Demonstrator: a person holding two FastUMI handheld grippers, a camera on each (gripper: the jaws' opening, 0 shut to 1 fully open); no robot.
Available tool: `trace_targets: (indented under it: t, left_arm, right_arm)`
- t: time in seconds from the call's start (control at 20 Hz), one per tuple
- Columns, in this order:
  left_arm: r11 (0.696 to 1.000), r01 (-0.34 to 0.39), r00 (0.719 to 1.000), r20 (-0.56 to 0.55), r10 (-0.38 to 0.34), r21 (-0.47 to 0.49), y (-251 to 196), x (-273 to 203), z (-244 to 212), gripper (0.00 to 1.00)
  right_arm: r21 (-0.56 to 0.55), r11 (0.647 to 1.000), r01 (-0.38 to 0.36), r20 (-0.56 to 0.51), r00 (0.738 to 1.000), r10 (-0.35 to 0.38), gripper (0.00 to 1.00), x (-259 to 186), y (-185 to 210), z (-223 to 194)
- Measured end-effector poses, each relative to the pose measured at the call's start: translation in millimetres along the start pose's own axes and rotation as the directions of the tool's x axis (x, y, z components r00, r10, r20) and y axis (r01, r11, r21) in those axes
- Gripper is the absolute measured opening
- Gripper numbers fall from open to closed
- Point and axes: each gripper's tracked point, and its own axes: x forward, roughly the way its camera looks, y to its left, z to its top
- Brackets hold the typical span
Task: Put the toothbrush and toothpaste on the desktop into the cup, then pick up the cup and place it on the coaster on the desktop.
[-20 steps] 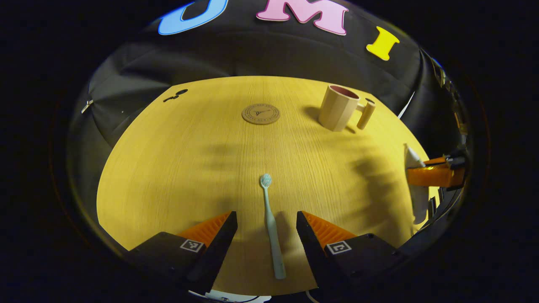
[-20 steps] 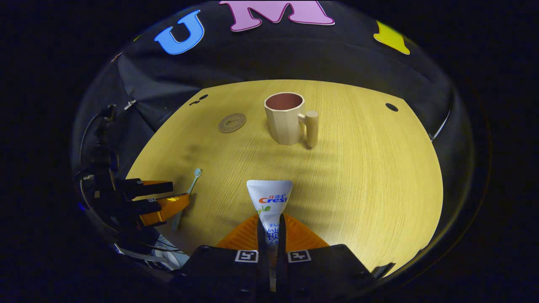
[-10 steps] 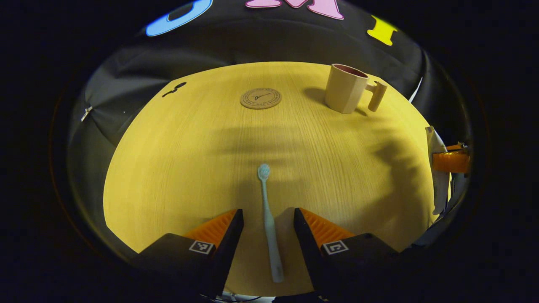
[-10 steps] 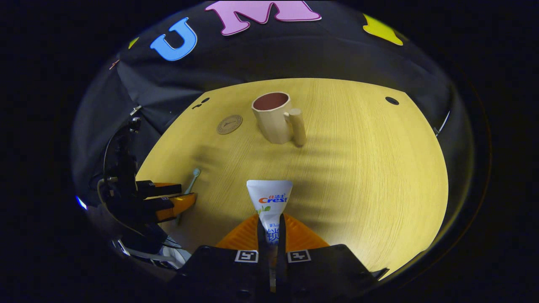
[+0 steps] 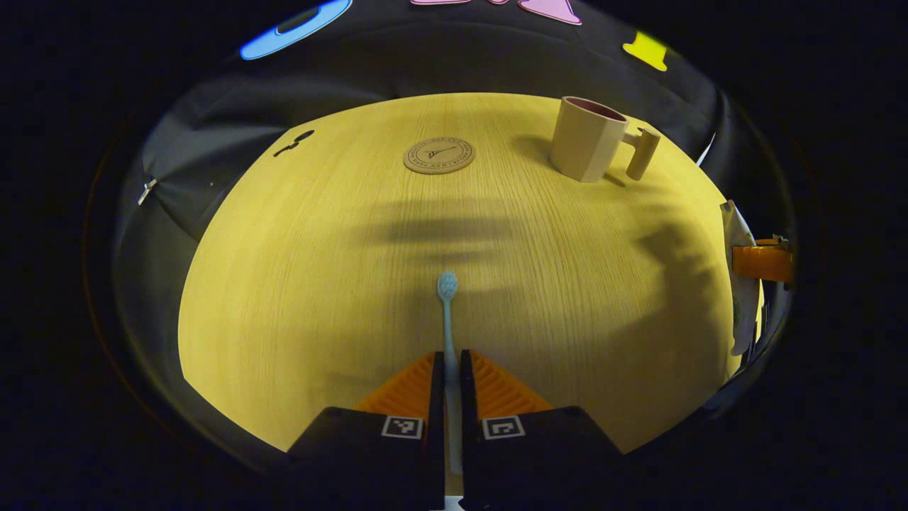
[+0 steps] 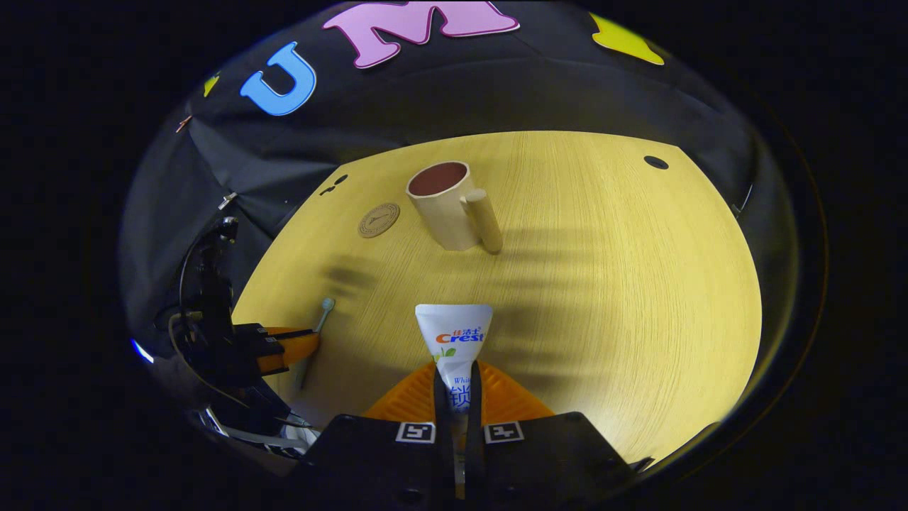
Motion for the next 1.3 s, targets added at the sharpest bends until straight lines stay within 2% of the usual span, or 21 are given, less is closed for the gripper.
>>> trace_targets:
  t: [0.15,0.3,0.4,0.5,0.65,0.9,1.05,1.2,1.3]
  left_arm:
    - [0.999,0.035,0.999,0.019,-0.035,0.023,-0.7,-1.0,4.3,0.07]
    - [0.996,0.083,0.995,0.055,-0.08,-0.041,-2.8,-6.3,9.4,0.06]
    - [0.994,0.093,0.989,0.119,-0.085,-0.059,0.7,-15.1,23.5,0.06]
    - [0.989,0.119,0.977,0.189,-0.101,-0.088,-1.0,-29.6,41.7,0.06]
    - [0.977,0.175,0.941,0.311,-0.131,-0.121,-12.8,-61.0,75.6,0.06]
    - [0.954,0.27,0.86,0.477,-0.18,-0.129,-36.4,-110.0,121.8,0.06]
    - [0.942,0.311,0.816,0.544,-0.194,-0.13,-47.6,-125.3,136.7,0.06]
    - [0.932,0.333,0.792,0.579,-0.196,-0.14,-55.2,-130.8,140.8,0.06]
    - [0.927,0.342,0.781,0.595,-0.189,-0.155,-59.1,-131.3,138.8,0.06]
  right_arm:
    - [0.005,1.0,-0.01,0.018,1.0,0.01,0.1,-0.7,0.8,1.2]
    - [0.044,0.997,-0.059,0.073,0.996,0.056,0.1,-6.3,7.4,9.8]
    - [0.078,0.993,-0.092,0.124,0.989,0.082,0.1,-12.1,11.5,17.9]
    - [0.092,0.988,-0.125,0.176,0.979,0.107,0.1,-18.7,15.5,28.9]
    - [0.095,0.978,-0.184,0.272,0.95,0.152,0.1,-34.0,26.4,55.4]
    - [0.04,0.974,-0.223,0.431,0.884,0.184,0.1,-56.4,43.0,126.8]
    - [0.013,0.969,-0.248,0.539,0.818,0.202,0.1,-60.4,50.9,185.2]
    - [-0.027,0.965,-0.261,0.631,0.744,0.218,0.1,-55.2,56.5,234.7]
    - [-0.054,0.962,-0.268,0.667,0.707,0.234,0.1,-44.7,58.5,260.3]
